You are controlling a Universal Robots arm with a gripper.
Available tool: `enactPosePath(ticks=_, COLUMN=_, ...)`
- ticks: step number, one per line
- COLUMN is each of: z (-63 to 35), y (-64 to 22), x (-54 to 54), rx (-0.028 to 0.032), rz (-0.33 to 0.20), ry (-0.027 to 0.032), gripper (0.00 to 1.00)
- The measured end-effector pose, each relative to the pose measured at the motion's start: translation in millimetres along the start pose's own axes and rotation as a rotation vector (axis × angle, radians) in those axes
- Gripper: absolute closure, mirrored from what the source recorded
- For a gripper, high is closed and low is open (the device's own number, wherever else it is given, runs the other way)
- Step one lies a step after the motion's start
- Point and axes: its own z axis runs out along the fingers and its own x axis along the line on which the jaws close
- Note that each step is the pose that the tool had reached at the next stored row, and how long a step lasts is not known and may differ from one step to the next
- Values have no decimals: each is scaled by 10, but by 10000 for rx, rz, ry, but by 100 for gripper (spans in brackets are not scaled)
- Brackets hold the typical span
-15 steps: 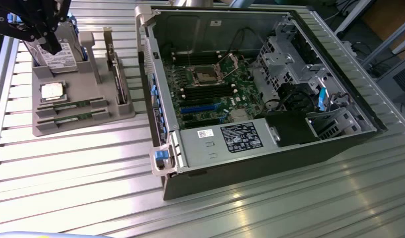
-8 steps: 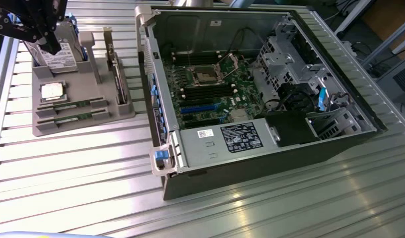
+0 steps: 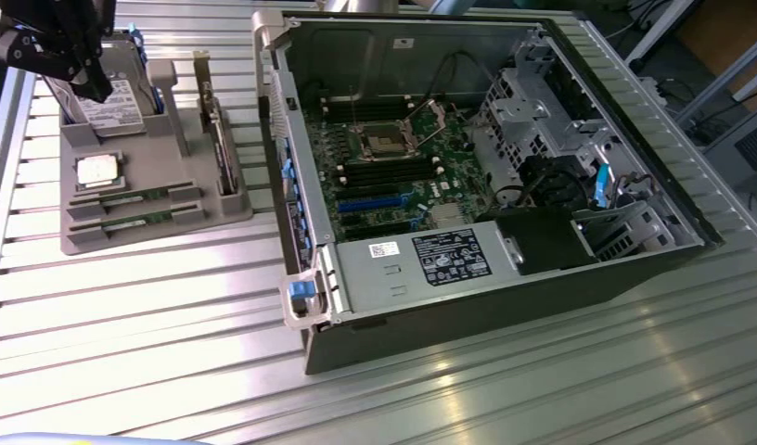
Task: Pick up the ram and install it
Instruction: 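Pick up the ram and move it above insertion slot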
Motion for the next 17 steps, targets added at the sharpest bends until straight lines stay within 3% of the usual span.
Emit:
enactPosePath(ticks=12, z=0, y=0, x=0, rx=-91, rz=-2143, ry=98, gripper=89)
enactPosePath(ticks=17, z=0, y=0, x=0, rx=-113, rz=-2670, ry=122, gripper=89)
